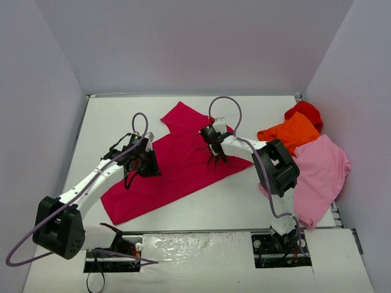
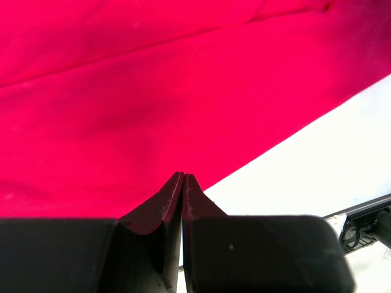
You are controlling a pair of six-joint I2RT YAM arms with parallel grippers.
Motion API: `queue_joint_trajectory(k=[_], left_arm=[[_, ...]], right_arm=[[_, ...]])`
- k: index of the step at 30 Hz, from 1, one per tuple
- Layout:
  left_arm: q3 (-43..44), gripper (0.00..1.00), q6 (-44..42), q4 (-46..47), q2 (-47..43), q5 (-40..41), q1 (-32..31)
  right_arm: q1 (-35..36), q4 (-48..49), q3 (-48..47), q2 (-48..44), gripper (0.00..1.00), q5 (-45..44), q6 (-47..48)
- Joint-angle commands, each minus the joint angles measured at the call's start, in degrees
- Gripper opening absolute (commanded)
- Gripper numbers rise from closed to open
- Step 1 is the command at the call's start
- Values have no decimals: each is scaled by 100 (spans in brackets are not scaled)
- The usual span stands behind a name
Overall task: Fold and stack the t-shirts
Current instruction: Grap the side of the flattened tshirt furthest away from the robot with both arms
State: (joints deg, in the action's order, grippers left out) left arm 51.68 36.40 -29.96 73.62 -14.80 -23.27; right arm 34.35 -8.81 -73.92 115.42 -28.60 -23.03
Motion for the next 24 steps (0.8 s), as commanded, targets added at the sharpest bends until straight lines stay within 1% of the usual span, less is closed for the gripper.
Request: queue_joint_trajectory(k=[1,4,9,10,14,16,17,19,22,24], left_arm=[[402,0,-113,-108,-351,234,-3],[433,0,-124,-216,-481,321,6],[439,0,-150,-412,-680,442,33],[439,0,-151,-414,-682,443,33],[325,0,-168,-466,-1035,651,59],[284,0,-159,-388,-1270,707,59],[255,0,-157,-373,-1314,761,59],[198,0,-137,-243,-1673,921,59],[207,0,-165,-189,-1855,1092,62],[307,0,-238,-281,-1892,1163,68]], right_arm=[[-359,247,-529,592,0,95,326],[-443,540,-1049,984,0,381,597],[-498,826,-2529,1951,0,486,1271],[-524,1012,-2539,2091,0,537,1275],[-769,1191,-4058,2613,0,1175,1593],[-796,1173,-4312,2502,0,1295,1542],[-782,1188,-4363,2338,0,1315,1502],[-684,1271,-4302,1807,0,1405,1381],[-516,1465,-4037,1300,0,1225,1527],[-411,1365,-4033,1132,0,1002,1670]])
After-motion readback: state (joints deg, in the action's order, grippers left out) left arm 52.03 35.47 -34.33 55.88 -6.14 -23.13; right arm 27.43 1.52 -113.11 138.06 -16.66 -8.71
